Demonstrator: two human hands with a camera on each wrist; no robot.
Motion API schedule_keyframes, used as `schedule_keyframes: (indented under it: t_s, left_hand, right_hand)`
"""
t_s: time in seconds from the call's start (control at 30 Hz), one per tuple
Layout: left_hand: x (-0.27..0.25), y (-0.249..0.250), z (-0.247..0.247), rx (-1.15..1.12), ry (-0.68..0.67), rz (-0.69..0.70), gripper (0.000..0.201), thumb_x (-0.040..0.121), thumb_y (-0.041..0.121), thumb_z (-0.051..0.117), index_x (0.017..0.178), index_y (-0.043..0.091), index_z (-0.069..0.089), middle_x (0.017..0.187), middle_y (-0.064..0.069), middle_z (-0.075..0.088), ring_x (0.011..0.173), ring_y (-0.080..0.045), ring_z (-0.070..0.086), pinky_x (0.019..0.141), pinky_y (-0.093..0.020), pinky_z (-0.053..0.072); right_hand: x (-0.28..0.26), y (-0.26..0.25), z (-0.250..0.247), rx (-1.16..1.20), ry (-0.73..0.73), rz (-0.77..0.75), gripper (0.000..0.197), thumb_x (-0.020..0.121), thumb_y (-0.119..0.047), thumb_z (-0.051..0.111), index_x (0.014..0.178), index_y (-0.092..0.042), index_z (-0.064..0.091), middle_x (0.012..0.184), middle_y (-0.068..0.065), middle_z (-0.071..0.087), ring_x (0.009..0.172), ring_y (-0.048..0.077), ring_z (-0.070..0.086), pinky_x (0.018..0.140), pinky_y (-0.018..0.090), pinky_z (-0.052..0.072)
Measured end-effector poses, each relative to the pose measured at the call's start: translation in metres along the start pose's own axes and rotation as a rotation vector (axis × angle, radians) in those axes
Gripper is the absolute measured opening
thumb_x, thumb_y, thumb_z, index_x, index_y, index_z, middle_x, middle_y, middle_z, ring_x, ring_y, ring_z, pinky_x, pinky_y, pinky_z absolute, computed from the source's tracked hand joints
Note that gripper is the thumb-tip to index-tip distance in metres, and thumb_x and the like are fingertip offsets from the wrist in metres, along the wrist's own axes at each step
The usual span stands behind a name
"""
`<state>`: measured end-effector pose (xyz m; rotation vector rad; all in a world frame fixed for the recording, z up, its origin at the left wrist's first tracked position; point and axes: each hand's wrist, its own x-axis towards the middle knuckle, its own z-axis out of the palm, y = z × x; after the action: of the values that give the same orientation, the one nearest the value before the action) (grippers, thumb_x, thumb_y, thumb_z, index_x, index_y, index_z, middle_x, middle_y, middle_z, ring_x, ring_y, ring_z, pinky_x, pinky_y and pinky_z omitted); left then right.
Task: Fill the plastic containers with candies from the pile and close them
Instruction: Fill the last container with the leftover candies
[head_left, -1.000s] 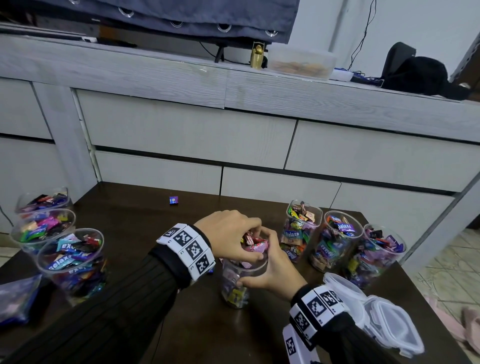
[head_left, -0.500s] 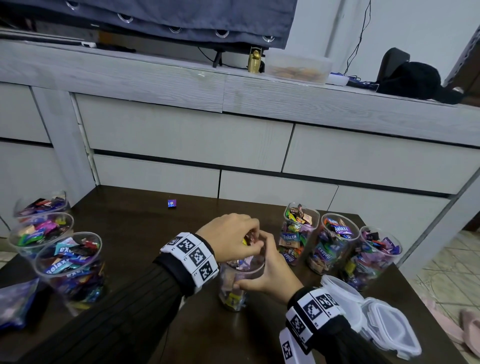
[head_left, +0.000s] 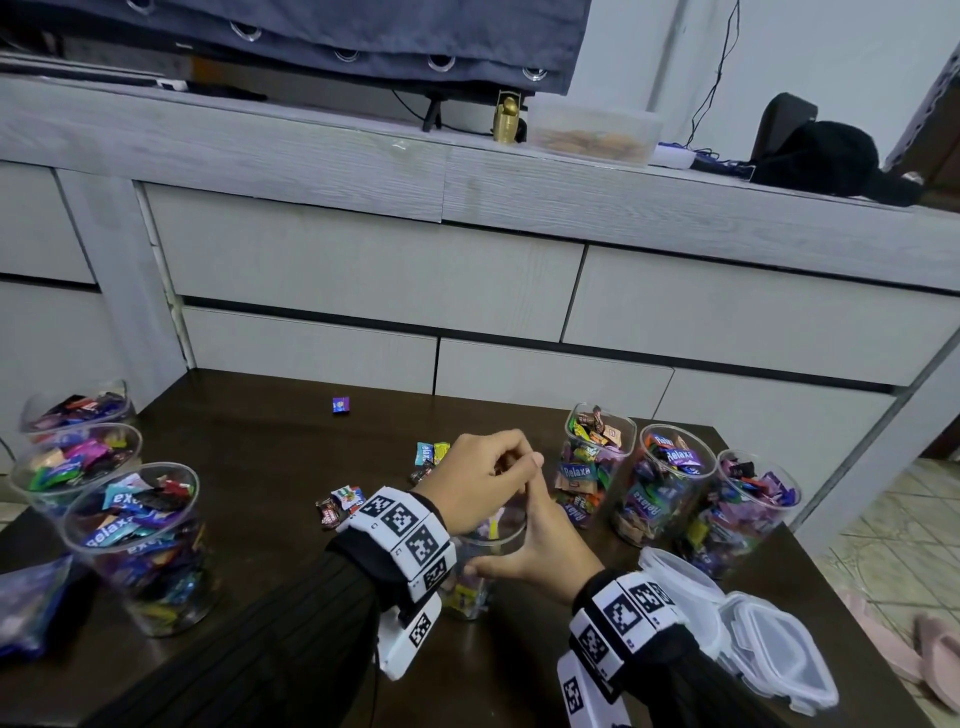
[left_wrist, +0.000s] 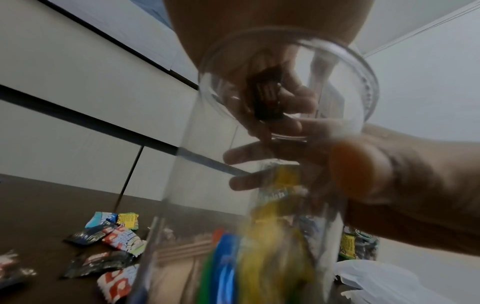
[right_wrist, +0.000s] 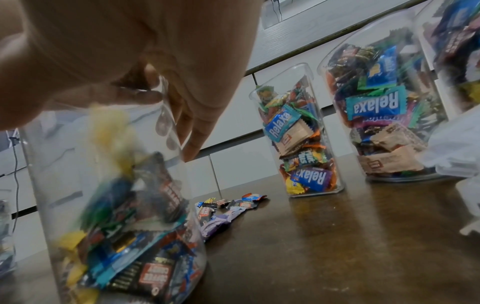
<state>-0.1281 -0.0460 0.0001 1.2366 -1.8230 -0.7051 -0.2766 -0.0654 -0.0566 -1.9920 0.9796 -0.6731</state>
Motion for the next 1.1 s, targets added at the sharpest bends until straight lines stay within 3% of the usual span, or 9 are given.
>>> schedule_keyframes:
  t_s: [0.13,0.3,0.43,0.5,0.57,0.63,0.7,0.9,1.1]
  left_hand:
    - [-0.007,-0.003,-0.006,-0.218,0.022,0.021,0.024,0.102,0.028,0.048,0.09,0.015,0.064,0.079,-0.001,0.073,0.078,-0.014,0.071,0.076,-0.032,0.057]
    - [-0.011,-0.017,-0.015,-0.502,0.232,0.02,0.035,0.101,0.033,0.04,0.096,0.008,0.064,0.096,-0.008,0.075,0.094,-0.022,0.072,0.087,-0.032,0.057]
    - [-0.019,-0.055,-0.029,-0.143,0.507,-0.112,0.015,0.1,0.022,0.05,0.1,0.024,0.064,0.106,0.011,0.07,0.097,-0.002,0.064,0.093,-0.033,0.053]
    - [-0.024,-0.081,-0.037,0.175,0.414,-0.292,0.022,0.098,0.029,0.055,0.119,0.026,0.055,0.129,0.005,0.059,0.107,-0.008,0.058,0.098,-0.037,0.048]
    - [-0.032,-0.108,-0.039,0.488,0.162,-0.526,0.063,0.092,0.051,0.057,0.144,0.022,0.035,0.155,-0.006,0.034,0.141,-0.023,0.033,0.114,-0.047,0.03]
    - [-0.04,-0.129,-0.036,0.68,-0.081,-0.709,0.108,0.077,0.079,0.052,0.156,0.02,0.006,0.164,-0.009,-0.003,0.151,-0.029,-0.006,0.119,-0.054,0.007]
    - [-0.044,-0.147,-0.031,0.79,-0.224,-0.814,0.133,0.062,0.093,0.047,0.155,0.021,-0.013,0.162,-0.011,-0.021,0.148,-0.033,-0.02,0.117,-0.057,-0.002]
    - [-0.033,-0.181,-0.032,0.916,-0.399,-0.829,0.141,0.055,0.098,0.044,0.151,0.02,-0.025,0.158,-0.011,-0.031,0.147,-0.03,-0.024,0.117,-0.055,-0.009]
    - [-0.01,-0.195,-0.036,0.915,-0.45,-0.665,0.122,0.074,0.088,0.04,0.151,0.018,-0.023,0.158,-0.009,-0.031,0.148,-0.025,-0.023,0.119,-0.05,-0.008]
  right_hand:
    - [-0.001,0.0,0.001,0.055,0.0,0.005,0.097,0.055,-0.035,0.091,0.123,-0.052,0.024,0.126,-0.018,0.053,0.117,-0.005,0.053,0.097,0.021,0.048]
    - [-0.007,-0.002,0.006,0.155,-0.007,-0.011,0.105,0.059,-0.048,0.085,0.139,-0.031,0.019,0.132,-0.014,0.049,0.123,0.0,0.051,0.102,0.024,0.043]
    - [-0.004,0.009,-0.002,0.347,0.202,0.141,0.07,0.08,-0.07,0.048,0.135,-0.032,0.027,0.124,-0.01,0.055,0.107,0.0,0.059,0.085,0.019,0.05]
    - [0.002,0.024,-0.008,0.164,0.324,0.24,0.057,0.089,-0.047,0.055,0.135,-0.019,0.036,0.113,-0.005,0.058,0.099,0.01,0.06,0.084,0.03,0.051]
    - [0.008,0.041,-0.011,-0.133,0.199,0.324,0.071,0.083,-0.032,0.07,0.138,-0.008,0.032,0.122,0.003,0.053,0.109,0.017,0.053,0.095,0.035,0.046]
    - [0.019,0.053,-0.007,-0.311,0.023,0.382,0.096,0.073,-0.036,0.079,0.144,-0.007,0.021,0.138,0.01,0.04,0.127,0.022,0.042,0.107,0.032,0.036]
    - [0.037,0.06,-0.002,-0.411,-0.066,0.394,0.109,0.07,-0.041,0.08,0.149,-0.009,0.013,0.149,0.012,0.026,0.138,0.027,0.029,0.114,0.034,0.027]
    - [0.08,0.075,0.019,-0.673,-0.226,0.39,0.118,0.074,-0.074,0.056,0.152,-0.013,-0.008,0.16,0.007,-0.012,0.147,0.026,-0.009,0.12,0.047,0.004]
    - [0.105,0.073,0.032,-0.629,-0.332,0.254,0.115,0.078,-0.069,0.056,0.15,-0.014,-0.014,0.158,0.001,-0.02,0.146,0.018,-0.016,0.118,0.043,-0.003]
